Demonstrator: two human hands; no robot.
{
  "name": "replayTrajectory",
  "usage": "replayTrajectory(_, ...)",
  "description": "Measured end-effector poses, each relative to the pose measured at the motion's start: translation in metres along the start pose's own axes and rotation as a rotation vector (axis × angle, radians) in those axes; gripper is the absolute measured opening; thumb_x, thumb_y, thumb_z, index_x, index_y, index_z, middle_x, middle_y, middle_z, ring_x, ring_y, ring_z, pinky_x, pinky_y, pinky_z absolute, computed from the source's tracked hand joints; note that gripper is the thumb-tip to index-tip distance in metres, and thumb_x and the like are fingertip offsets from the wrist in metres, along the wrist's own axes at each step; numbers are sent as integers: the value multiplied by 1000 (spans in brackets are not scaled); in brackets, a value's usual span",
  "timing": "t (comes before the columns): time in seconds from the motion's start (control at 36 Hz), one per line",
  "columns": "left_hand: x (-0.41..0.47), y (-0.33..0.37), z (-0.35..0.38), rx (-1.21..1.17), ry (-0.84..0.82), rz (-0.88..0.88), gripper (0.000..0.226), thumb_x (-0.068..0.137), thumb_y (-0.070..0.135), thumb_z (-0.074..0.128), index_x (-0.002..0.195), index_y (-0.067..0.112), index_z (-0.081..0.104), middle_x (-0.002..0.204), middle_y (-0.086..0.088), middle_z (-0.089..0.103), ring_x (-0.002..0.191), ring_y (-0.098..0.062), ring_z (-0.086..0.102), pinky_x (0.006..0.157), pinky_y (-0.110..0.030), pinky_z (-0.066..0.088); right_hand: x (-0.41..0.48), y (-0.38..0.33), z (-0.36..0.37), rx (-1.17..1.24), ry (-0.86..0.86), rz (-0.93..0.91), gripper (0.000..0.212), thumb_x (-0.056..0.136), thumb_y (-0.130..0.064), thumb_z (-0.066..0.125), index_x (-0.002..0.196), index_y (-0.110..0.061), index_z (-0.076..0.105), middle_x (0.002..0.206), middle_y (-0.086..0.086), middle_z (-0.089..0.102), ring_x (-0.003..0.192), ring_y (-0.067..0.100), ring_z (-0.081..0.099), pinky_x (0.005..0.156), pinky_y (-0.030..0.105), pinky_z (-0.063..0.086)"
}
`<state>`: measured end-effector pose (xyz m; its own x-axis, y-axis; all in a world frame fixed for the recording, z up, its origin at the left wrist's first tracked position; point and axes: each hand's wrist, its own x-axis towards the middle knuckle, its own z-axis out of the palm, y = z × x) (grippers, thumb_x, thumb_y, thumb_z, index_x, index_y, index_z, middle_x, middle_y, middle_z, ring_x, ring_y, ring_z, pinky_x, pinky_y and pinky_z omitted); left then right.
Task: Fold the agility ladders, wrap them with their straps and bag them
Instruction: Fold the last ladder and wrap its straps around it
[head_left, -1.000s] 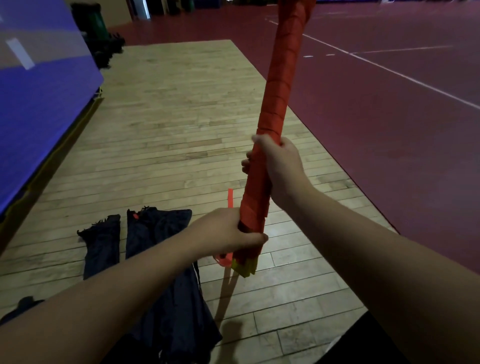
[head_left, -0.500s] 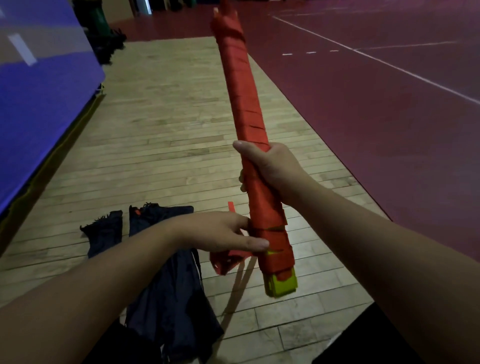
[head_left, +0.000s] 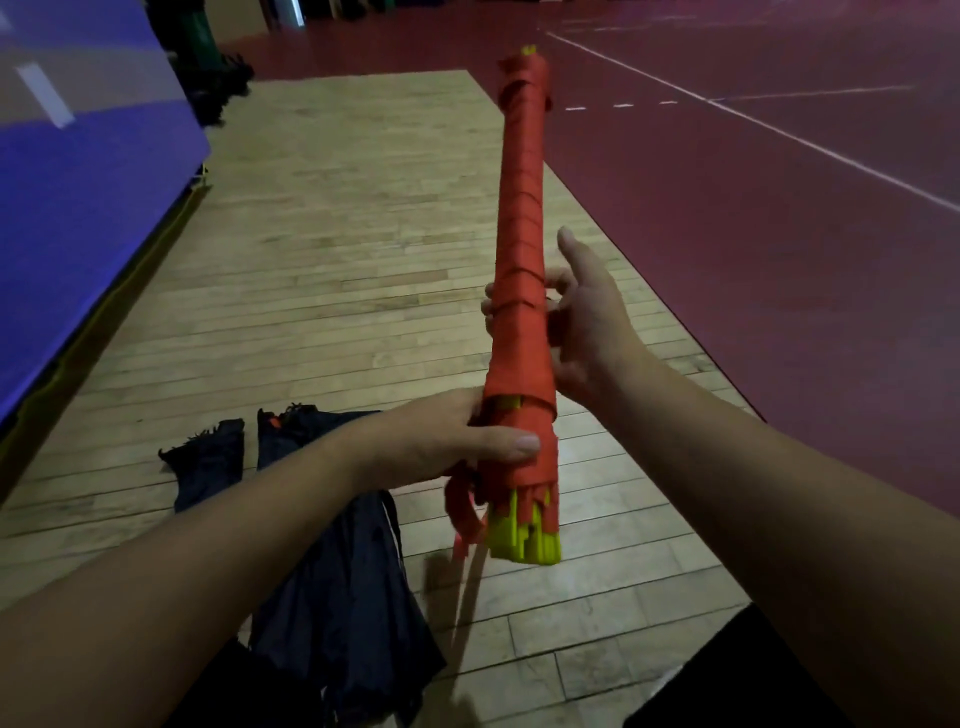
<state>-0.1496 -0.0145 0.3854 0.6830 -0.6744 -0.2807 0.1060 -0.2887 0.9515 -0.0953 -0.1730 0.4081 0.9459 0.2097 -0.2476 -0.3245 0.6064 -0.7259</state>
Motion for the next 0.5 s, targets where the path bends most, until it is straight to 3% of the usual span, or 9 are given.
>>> replayTrajectory(0.06,-1,-1,1,-79,-104,17,77,54,61,89,113,23,57,94,12,74,92,-8,71,80,-23,56,0,3,3,103,-101,123,51,94,-54,58,95,-3,56,80,15,61,58,23,60,58,29,54)
replayTrajectory(0.14,-1,-3,7,-117,-172,-3,79,55,62,87,114,19,55,93,6,75,85,-11,72,71,-22,57,2,9,8,54,-180,250,56,93,-62,51,93,-6,53,66,5,52,42,14,48,43,21,44)
replayTrajectory(0.22,-3,-1,3,-47,-222,-115,73,55,61,86,110,20,62,102,-8,76,91,-25,73,81,-38,61,2,14,8,-140,-124,241,54,94,-63,48,80,-11,51,58,4,51,38,14,48,40,21,43)
replayTrajectory(0.25,-5,0,-1,33,-233,-178,69,59,60,83,111,18,64,104,-14,75,91,-30,72,84,-44,60,1,15,7,-214,-104,205,52,94,-62,50,81,-12,51,59,5,52,40,15,50,41,22,44)
replayTrajectory(0.31,-8,1,-7,166,-212,-258,64,71,53,75,117,10,65,98,-19,72,74,-27,71,75,-40,61,1,16,4,-373,-58,92,50,94,-61,55,92,-11,53,62,8,55,45,19,55,44,25,47)
replayTrajectory(0.39,-9,0,-10,169,-91,-224,58,77,49,71,116,7,65,78,-8,66,61,-17,62,60,-27,53,-2,13,7,-562,-7,-72,48,93,-59,62,93,-11,55,66,10,58,49,23,60,49,30,52)
replayTrajectory(0.5,-2,3,3,197,126,-147,54,79,64,70,108,19,61,65,4,62,57,-13,59,61,-29,52,-2,14,9,-654,67,-323,39,92,-46,70,99,-9,61,65,8,61,48,22,62,47,32,54)
